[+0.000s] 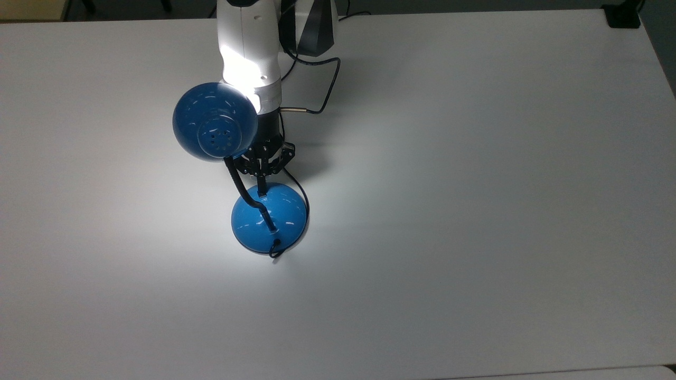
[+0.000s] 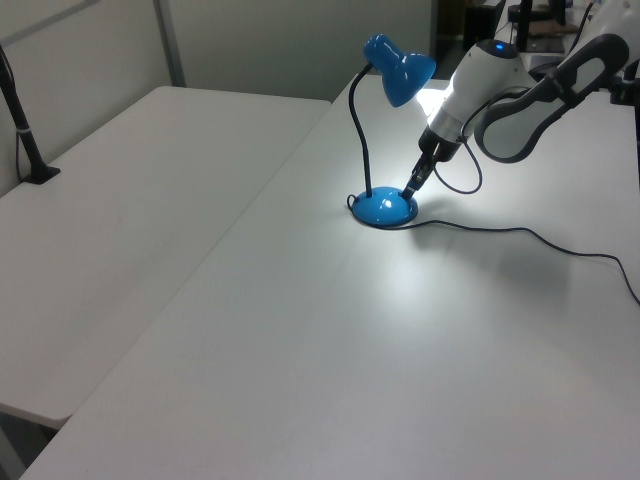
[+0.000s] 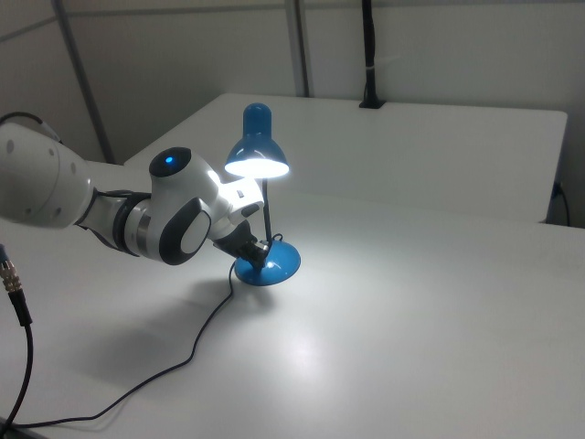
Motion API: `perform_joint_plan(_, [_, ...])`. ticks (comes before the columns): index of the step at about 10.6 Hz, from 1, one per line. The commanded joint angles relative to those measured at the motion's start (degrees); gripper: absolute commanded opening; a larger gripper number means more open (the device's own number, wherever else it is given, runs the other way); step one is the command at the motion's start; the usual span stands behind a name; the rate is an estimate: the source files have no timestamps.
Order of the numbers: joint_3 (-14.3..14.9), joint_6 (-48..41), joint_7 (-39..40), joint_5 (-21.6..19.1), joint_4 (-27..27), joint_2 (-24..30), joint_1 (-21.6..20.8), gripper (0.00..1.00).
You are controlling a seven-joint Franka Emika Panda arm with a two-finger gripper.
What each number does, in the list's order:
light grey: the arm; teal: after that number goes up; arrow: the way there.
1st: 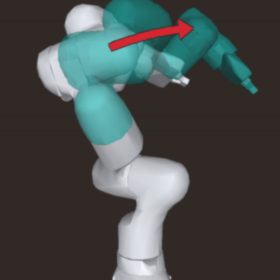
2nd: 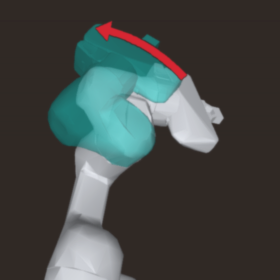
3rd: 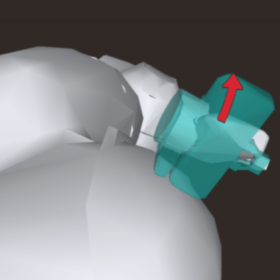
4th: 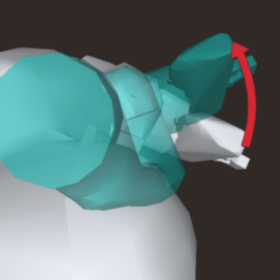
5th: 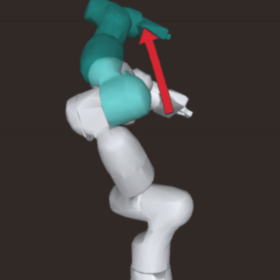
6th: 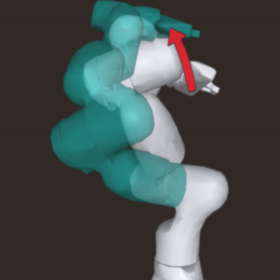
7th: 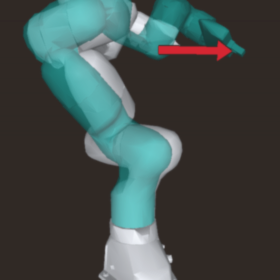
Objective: Turn off the lamp
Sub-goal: 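Press the switch on the lamp base with the gripper fingers, then lift the gripper up and away from the lamp base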
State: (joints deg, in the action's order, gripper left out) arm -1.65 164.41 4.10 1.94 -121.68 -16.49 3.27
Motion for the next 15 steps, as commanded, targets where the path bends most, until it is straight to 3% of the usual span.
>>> perform_joint_plan(1, [0.33,1.27,-0.49,0.26,0.56,-3.19,-0.11,0.00])
perform_joint_plan(5, [0.42,-1.09,0.03,0.35,-0.05,-2.50,0.76,0.00])
perform_joint_plan(8, [0.42,-18.44,1.60,0.87,0.38,3.37,1.03,0.00])
perform_joint_plan(9, [0.42,-23.56,1.88,0.96,0.47,5.57,1.38,0.08])
perform_joint_plan(10, [0.42,-27.09,1.88,1.49,0.56,7.77,1.47,0.33])
perform_joint_plan(11, [0.42,-31.56,2.40,3.14,0.65,9.88,1.47,0.69])
perform_joint_plan(13, [0.25,-45.86,4.15,6.31,5.19,10.95,1.12,1.00])
perform_joint_plan(15, [-0.10,-57.92,5.22,6.41,9.68,12.26,0.68,1.00])
